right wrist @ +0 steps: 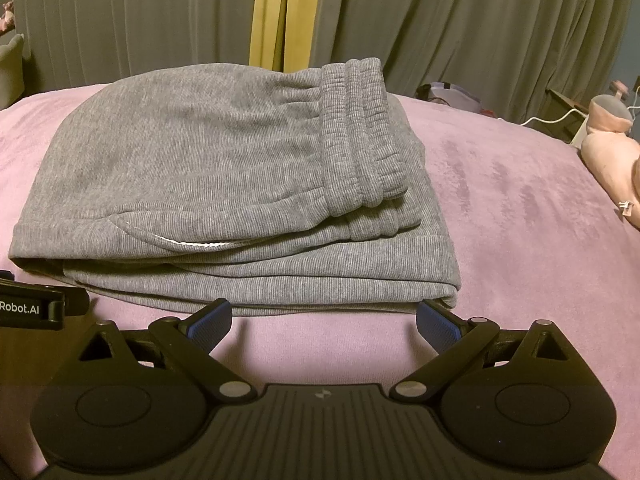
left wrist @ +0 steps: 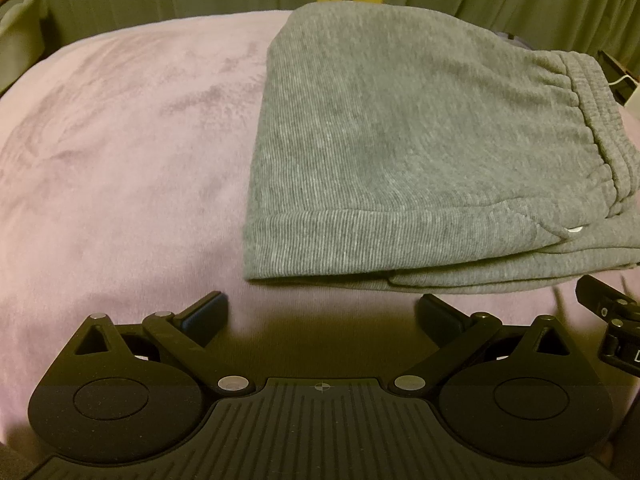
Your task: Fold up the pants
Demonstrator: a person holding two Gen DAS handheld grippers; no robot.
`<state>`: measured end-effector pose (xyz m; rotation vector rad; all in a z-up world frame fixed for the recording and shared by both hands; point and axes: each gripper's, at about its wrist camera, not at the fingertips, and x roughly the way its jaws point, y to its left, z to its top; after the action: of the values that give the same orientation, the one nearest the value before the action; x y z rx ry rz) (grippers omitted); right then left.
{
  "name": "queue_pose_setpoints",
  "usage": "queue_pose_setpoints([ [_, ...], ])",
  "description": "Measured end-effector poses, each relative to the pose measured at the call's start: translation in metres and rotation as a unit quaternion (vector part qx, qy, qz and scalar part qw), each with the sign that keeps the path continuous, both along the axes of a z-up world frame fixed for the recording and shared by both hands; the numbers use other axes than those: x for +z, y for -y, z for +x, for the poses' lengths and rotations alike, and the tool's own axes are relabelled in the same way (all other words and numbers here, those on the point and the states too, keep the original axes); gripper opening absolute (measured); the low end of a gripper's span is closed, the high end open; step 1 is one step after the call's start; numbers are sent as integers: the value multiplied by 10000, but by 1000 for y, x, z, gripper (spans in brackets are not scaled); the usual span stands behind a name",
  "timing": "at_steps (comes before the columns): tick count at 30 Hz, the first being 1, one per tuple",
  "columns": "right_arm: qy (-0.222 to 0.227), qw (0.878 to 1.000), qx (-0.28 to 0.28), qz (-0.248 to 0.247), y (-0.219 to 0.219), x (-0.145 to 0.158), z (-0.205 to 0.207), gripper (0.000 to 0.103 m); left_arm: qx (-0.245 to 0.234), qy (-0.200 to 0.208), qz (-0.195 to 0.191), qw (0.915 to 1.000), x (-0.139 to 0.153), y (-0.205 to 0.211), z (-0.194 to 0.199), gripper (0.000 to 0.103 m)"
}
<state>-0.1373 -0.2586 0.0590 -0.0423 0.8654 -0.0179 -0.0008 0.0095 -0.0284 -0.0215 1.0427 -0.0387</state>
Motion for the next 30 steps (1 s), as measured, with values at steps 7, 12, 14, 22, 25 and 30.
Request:
queue_pose_setpoints([
  [7,-2,10000,-1,0,0,0,0,99,-17,-12,20,10000,0,0,0,103],
  [12,-4,10000,3,2,0,0,0,99,-24,-25,30,10000,0,0,-1,103],
  [14,-2,10000,4,-2,0,0,0,99,-29,-35,35,10000,0,0,0,103],
  [22,-4,10000,10,-3,0,-1,0,99,-39,-62,39,10000,-2,-1,4,103],
  [25,-1,10000,10,-7,0,-1,0,99,-52,-72,58,9999,-2,-1,2,103],
  [30,-3,10000,10,-4,0,-1,0,99,-58,-81,58,9999,-2,-1,2,103],
])
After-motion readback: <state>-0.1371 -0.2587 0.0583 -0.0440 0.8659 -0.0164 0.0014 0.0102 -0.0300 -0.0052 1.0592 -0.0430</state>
